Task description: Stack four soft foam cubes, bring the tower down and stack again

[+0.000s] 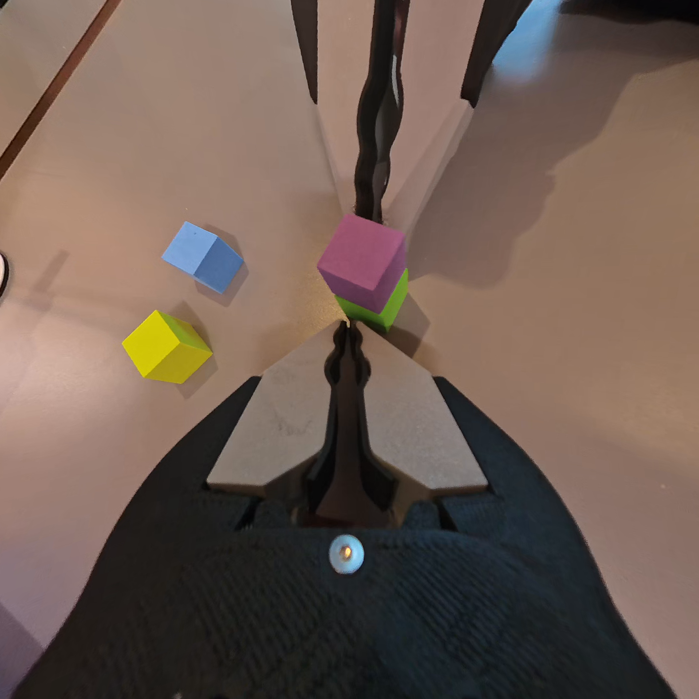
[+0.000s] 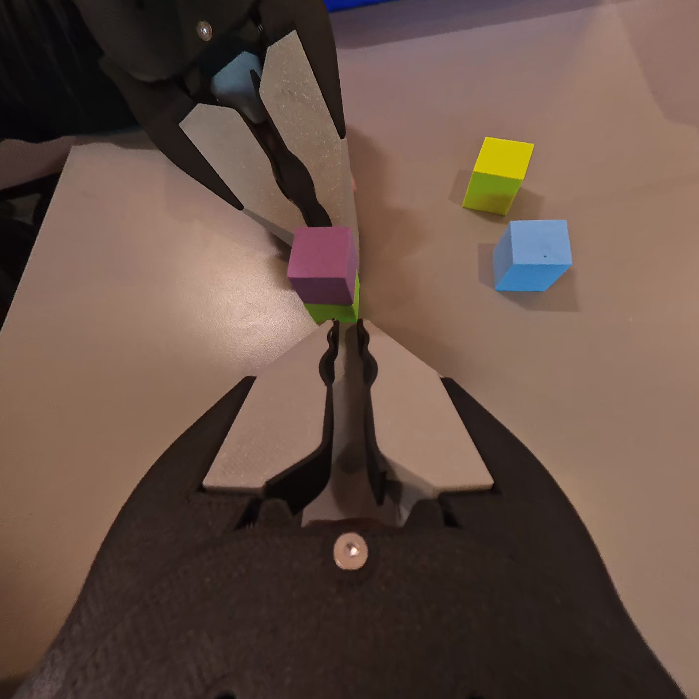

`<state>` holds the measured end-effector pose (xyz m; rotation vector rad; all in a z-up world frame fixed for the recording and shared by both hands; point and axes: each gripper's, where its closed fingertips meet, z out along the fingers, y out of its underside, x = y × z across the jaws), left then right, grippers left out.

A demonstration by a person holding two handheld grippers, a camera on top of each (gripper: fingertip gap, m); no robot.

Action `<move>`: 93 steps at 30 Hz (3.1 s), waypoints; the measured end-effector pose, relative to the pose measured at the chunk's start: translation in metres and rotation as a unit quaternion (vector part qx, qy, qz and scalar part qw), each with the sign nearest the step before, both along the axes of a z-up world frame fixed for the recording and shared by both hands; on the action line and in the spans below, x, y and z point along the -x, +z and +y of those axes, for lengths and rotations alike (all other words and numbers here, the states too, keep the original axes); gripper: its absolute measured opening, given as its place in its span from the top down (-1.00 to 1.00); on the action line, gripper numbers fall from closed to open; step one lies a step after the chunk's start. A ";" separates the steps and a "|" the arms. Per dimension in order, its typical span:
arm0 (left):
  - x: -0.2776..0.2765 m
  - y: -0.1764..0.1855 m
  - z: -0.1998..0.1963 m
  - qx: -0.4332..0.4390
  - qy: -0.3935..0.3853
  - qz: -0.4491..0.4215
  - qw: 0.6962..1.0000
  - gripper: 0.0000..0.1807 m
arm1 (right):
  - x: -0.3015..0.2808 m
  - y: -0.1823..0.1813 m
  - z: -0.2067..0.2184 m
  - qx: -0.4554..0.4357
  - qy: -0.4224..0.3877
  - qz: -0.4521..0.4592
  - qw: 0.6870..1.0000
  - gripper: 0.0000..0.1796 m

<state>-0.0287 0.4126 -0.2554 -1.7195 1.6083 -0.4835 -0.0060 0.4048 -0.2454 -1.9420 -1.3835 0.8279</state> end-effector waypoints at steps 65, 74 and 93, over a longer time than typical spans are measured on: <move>0.009 0.053 0.071 -0.097 0.071 -0.133 0.984 0.71 | -0.019 0.030 0.029 0.021 -0.086 0.106 0.990 0.85; -0.009 0.095 0.030 -0.276 -0.008 -0.142 0.951 0.71 | 0.005 0.073 0.027 0.063 -0.098 0.203 0.972 0.60; -0.011 0.108 0.026 -0.349 0.008 -0.150 0.925 0.71 | 0.021 0.098 0.023 0.123 -0.109 0.302 0.939 0.73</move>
